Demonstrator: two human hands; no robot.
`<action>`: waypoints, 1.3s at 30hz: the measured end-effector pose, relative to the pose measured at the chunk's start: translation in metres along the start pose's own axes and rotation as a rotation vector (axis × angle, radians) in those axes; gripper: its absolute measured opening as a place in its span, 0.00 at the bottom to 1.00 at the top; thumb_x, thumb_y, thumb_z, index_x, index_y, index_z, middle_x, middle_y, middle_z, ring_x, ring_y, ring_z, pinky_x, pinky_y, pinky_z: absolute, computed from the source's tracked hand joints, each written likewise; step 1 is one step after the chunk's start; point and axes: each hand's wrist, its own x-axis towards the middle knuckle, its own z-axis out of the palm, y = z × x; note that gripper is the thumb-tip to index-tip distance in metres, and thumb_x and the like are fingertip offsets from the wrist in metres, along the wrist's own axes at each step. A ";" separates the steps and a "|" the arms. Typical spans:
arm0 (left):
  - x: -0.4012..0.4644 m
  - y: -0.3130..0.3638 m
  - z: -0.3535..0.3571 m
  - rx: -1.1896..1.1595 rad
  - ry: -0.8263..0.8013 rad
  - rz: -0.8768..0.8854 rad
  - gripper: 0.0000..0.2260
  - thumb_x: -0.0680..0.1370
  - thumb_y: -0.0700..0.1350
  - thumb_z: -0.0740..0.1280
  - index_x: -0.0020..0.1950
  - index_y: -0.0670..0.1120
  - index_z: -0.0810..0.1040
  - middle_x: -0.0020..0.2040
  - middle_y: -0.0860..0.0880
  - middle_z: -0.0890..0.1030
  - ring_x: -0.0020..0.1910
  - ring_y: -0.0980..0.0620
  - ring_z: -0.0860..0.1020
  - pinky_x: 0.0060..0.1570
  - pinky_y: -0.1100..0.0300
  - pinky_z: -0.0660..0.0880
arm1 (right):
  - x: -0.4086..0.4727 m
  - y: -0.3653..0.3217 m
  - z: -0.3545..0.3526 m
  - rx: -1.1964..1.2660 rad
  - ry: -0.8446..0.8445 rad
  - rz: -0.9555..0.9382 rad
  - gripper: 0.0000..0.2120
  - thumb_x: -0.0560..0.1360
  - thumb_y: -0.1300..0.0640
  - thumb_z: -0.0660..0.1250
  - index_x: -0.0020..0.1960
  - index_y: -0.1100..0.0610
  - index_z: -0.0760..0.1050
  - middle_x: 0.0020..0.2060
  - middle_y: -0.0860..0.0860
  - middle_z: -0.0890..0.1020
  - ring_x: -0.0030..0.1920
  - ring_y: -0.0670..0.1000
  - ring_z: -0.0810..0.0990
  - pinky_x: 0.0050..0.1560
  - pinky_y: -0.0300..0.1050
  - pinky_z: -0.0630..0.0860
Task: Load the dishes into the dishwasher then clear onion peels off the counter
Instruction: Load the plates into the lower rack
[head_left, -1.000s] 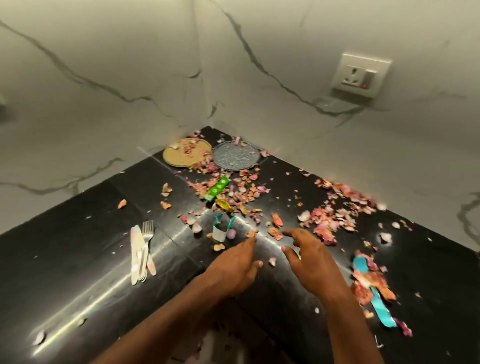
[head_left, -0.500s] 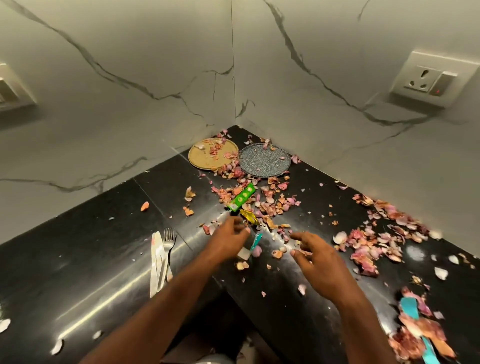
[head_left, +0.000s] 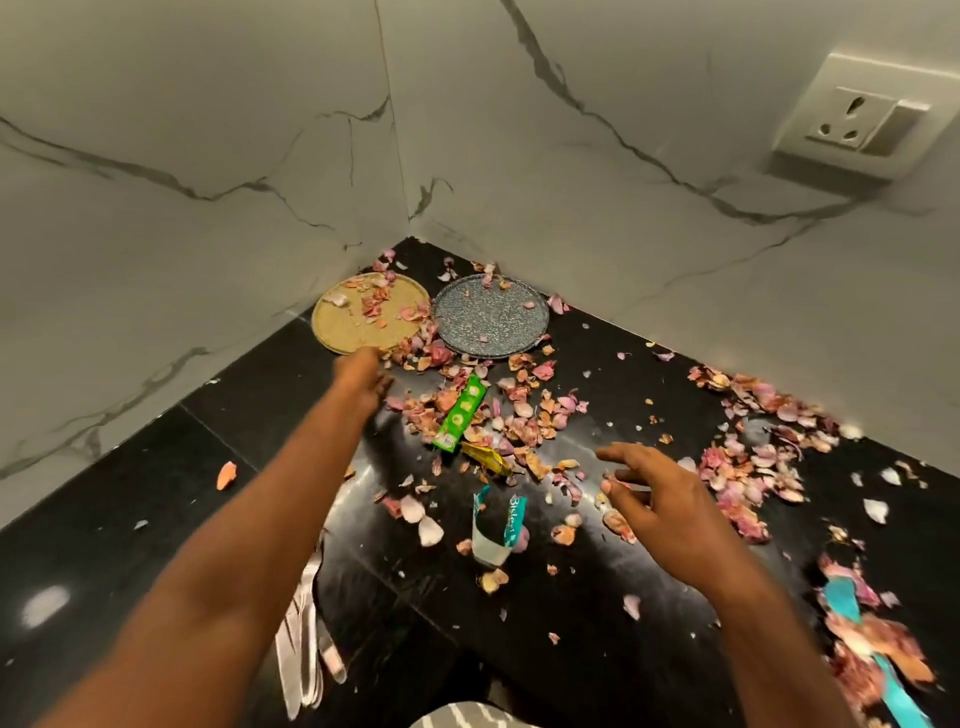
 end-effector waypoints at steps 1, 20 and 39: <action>0.010 0.006 0.000 -0.031 0.008 -0.021 0.12 0.81 0.38 0.64 0.65 0.43 0.76 0.53 0.43 0.80 0.42 0.50 0.79 0.37 0.61 0.78 | 0.000 0.001 0.000 -0.012 -0.004 0.005 0.16 0.82 0.54 0.68 0.69 0.43 0.76 0.64 0.39 0.77 0.63 0.39 0.78 0.63 0.42 0.79; 0.102 0.057 0.066 -0.191 0.031 -0.130 0.13 0.81 0.49 0.71 0.63 0.48 0.80 0.55 0.48 0.84 0.49 0.52 0.83 0.33 0.60 0.80 | -0.012 0.039 -0.023 0.005 0.064 0.132 0.16 0.83 0.52 0.68 0.69 0.39 0.75 0.66 0.32 0.73 0.62 0.31 0.75 0.57 0.32 0.78; -0.066 0.052 0.040 0.692 0.018 1.290 0.05 0.82 0.38 0.67 0.53 0.39 0.71 0.43 0.45 0.76 0.37 0.51 0.74 0.32 0.66 0.73 | -0.014 0.042 -0.025 0.032 0.116 0.110 0.17 0.83 0.51 0.67 0.70 0.39 0.74 0.64 0.34 0.75 0.63 0.36 0.77 0.61 0.48 0.82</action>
